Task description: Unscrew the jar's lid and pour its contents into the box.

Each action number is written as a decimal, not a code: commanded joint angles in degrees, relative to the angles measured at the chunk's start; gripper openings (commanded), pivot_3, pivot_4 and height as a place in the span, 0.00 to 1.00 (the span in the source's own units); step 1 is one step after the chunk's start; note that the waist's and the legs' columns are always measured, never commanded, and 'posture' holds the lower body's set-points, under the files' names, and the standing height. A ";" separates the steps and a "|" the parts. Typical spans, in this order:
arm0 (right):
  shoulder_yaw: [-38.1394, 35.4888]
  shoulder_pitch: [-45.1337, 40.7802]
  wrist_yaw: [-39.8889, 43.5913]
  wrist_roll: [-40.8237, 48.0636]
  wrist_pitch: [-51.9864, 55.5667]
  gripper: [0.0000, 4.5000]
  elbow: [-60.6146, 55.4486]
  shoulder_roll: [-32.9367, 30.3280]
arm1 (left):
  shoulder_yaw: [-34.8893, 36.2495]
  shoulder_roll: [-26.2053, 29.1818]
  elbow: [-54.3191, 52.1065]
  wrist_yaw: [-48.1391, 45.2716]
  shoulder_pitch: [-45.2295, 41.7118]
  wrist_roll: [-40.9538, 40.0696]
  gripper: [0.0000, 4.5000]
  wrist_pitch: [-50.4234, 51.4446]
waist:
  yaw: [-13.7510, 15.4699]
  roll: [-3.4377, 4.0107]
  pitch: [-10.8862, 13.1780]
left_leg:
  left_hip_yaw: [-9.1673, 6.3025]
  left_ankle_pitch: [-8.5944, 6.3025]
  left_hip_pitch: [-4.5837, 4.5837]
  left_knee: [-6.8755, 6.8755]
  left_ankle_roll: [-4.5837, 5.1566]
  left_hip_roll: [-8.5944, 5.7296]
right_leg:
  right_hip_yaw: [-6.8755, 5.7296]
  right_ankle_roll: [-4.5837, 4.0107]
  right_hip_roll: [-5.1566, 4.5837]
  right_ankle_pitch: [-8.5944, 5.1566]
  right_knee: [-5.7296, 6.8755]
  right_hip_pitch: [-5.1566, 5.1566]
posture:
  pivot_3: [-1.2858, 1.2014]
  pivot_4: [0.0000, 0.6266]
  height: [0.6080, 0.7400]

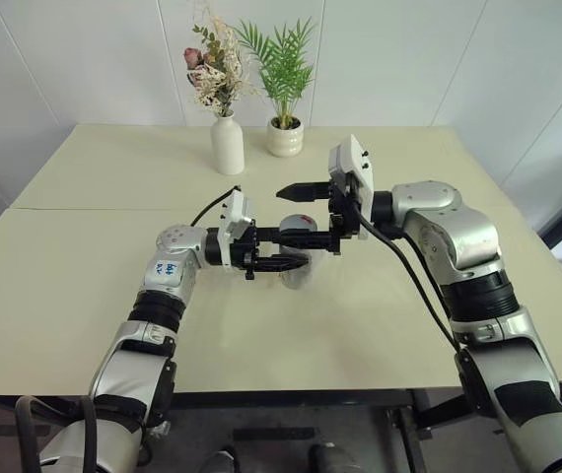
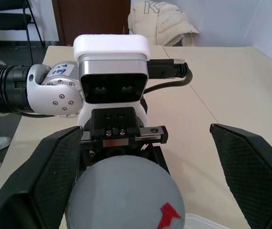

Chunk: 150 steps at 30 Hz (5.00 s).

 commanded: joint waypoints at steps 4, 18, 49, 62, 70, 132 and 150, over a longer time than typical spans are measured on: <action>-0.68 -1.70 -0.12 -0.34 -1.50 1.00 -0.28 0.92 | 0.06 -0.26 -1.93 -0.28 -1.22 0.09 0.48 -1.38 | 0.02 0.00 0.00 | 0.00 0.00 0.00 0.00 0.00 0.00 | 0.00 0.00 0.00 0.00 -0.01 0.00 | 0.52 0.24 1.00; -1.48 0.65 -0.12 -1.56 -1.34 1.00 -0.58 -1.95 | 0.72 0.70 -2.34 -0.27 -1.03 -0.05 0.48 -1.26 | 0.02 0.00 0.00 | 0.00 0.00 0.00 0.00 0.00 0.00 | 0.00 0.00 0.00 0.00 0.00 0.00 | 0.52 0.24 1.00; -4.55 5.63 -1.52 0.70 2.87 1.00 -6.31 -11.24 | 1.66 2.06 -3.29 0.03 -0.10 -0.02 0.48 -0.03 | 0.00 0.00 0.00 | 0.01 0.00 0.01 0.00 0.00 0.00 | 0.01 0.00 0.00 0.00 -0.02 0.00 | 0.52 0.24 1.00; -5.30 6.76 -0.83 4.73 7.67 1.00 -12.41 -11.74 | 2.02 1.77 0.15 0.83 -1.92 0.70 0.48 -1.00 | 0.03 0.00 0.00 | 0.00 0.00 0.00 0.00 0.00 0.00 | 0.01 0.00 0.00 0.00 -0.03 0.00 | 0.52 0.24 1.00; -4.97 5.90 -3.31 4.70 7.16 1.00 -12.50 -10.42 | 1.99 1.58 2.97 1.06 -3.60 0.92 0.48 -2.20 | 0.00 0.00 0.00 | 0.00 0.00 0.00 0.00 0.00 0.00 | 0.01 0.00 0.00 0.00 -0.03 0.00 | 0.52 0.24 1.00; -1.63 1.34 -3.38 -1.47 0.69 1.00 -4.31 -3.58 | 1.48 0.27 1.72 0.72 -2.46 1.13 0.48 -3.28 | 0.02 0.00 0.00 | 0.00 0.00 0.00 0.01 0.00 0.00 | 0.00 0.01 0.01 0.00 0.00 0.00 | 0.52 0.24 1.00; -2.07 3.19 -3.19 -0.54 1.87 1.00 -6.41 -5.80 | 1.46 0.71 2.01 0.73 -2.32 1.15 0.48 -3.37 | 0.03 0.00 0.00 | 0.00 0.00 0.00 0.01 0.00 0.00 | 0.00 0.01 0.01 0.00 0.00 0.00 | 0.52 0.24 1.00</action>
